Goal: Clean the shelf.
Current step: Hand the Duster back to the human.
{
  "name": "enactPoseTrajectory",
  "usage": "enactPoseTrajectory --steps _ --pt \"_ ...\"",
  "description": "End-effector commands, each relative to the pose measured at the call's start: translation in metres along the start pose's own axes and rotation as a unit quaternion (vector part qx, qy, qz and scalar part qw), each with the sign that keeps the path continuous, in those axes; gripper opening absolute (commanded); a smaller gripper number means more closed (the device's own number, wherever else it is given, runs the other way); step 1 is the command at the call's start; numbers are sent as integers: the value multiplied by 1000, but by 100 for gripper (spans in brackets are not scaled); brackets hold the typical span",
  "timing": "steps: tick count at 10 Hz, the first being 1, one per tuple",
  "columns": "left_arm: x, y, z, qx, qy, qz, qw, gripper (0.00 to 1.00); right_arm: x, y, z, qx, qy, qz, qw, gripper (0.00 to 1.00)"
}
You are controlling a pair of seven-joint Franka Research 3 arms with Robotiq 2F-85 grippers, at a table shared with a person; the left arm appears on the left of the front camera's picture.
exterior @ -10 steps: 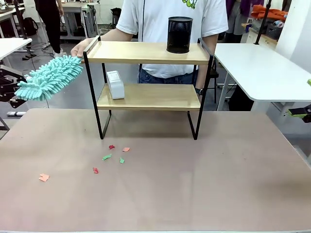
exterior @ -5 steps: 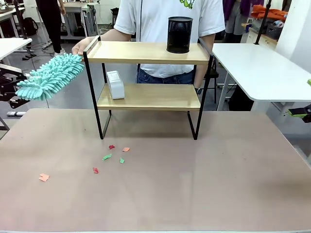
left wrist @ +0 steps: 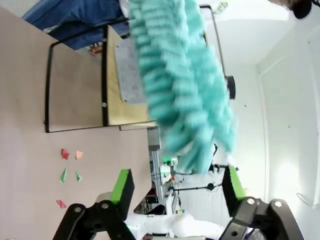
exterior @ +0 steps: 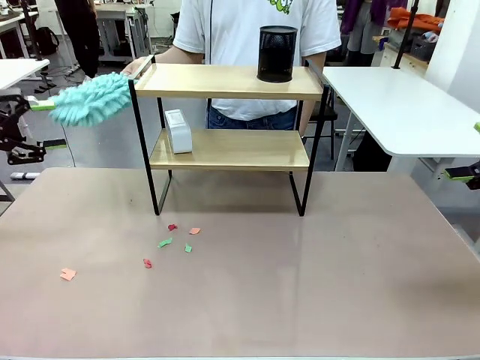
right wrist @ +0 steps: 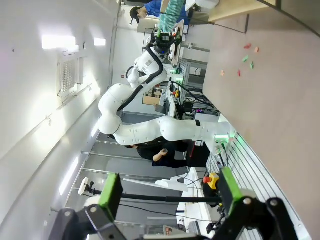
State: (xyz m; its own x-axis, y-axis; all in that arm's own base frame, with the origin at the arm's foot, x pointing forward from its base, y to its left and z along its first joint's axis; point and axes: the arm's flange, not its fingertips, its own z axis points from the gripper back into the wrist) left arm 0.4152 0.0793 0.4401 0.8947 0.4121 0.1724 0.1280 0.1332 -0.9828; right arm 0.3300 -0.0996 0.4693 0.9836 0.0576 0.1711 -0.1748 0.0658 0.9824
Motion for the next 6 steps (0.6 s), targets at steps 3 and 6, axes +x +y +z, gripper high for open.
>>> enactPoseTrajectory --steps 3,6 --pt "-58 -70 -10 -60 151 -62 985 100 0 0 3 -2 7 11 1000 100" --pt "-82 -68 -52 -75 219 -50 971 100 -1 1 -33 -2 6 -10 1000 100"
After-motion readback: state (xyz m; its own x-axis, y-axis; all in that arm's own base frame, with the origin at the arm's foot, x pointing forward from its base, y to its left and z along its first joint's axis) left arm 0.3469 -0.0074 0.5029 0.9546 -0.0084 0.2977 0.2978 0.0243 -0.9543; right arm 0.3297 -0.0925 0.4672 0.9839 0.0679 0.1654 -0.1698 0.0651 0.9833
